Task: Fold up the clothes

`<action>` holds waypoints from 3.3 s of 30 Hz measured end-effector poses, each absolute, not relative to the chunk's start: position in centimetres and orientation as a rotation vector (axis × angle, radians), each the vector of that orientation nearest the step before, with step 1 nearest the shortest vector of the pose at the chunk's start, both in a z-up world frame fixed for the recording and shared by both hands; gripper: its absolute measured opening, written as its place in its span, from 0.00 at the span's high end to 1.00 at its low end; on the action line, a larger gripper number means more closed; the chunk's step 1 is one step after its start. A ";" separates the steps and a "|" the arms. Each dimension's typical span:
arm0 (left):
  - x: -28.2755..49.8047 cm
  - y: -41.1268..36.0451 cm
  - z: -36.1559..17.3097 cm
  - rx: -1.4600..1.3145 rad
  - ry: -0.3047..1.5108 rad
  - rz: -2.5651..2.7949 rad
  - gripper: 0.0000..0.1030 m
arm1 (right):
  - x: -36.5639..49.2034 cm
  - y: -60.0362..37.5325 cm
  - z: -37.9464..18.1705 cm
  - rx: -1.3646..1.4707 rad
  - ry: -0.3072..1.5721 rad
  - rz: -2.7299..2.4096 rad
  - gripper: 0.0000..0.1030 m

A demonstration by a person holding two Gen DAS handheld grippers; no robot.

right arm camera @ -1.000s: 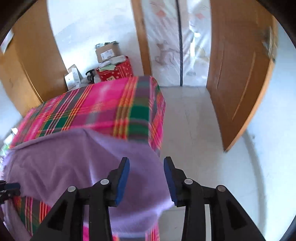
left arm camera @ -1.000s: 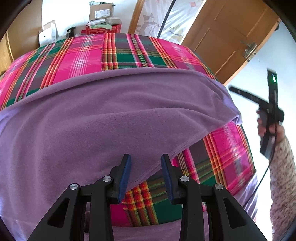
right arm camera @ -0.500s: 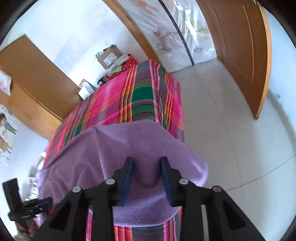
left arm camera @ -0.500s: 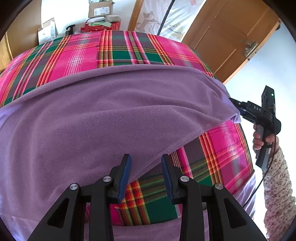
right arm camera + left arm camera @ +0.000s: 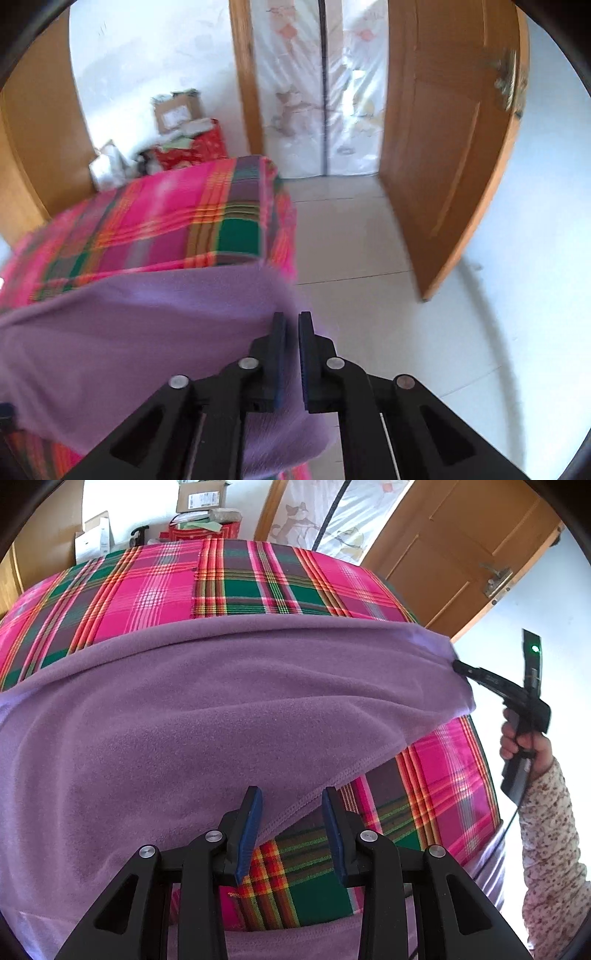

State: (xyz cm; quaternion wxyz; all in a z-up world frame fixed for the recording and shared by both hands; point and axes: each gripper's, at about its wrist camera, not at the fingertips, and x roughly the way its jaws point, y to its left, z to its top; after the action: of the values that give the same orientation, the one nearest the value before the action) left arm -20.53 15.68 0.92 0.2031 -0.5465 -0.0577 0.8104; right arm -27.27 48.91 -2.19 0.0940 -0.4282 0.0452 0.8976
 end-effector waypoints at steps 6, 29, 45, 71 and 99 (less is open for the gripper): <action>-20.3 15.5 0.9 -1.525 -0.178 2.247 0.66 | -26.3 48.4 -1.5 -1.249 0.095 2.622 0.90; -9.9 3.3 8.4 -1.393 -0.461 2.402 0.66 | -19.9 27.6 -1.6 -1.619 -0.260 3.123 0.75; -5.5 -8.5 3.6 -1.574 -0.749 2.559 0.66 | -17.6 24.1 -1.6 -1.605 -0.441 3.064 0.72; -27.7 -10.4 0.8 -1.649 -0.447 2.583 0.66 | -32.8 19.1 -2.1 -1.500 -0.213 2.980 0.63; -17.5 -18.1 9.4 -1.550 -0.566 2.791 0.66 | -19.8 19.8 11.9 -1.204 -0.270 3.096 0.56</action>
State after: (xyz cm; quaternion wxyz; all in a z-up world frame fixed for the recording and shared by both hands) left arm -17.48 -18.12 9.43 -0.0503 -0.4775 -0.1742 0.8597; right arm -19.85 19.81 11.88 -0.0952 -0.3596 -0.0806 0.9247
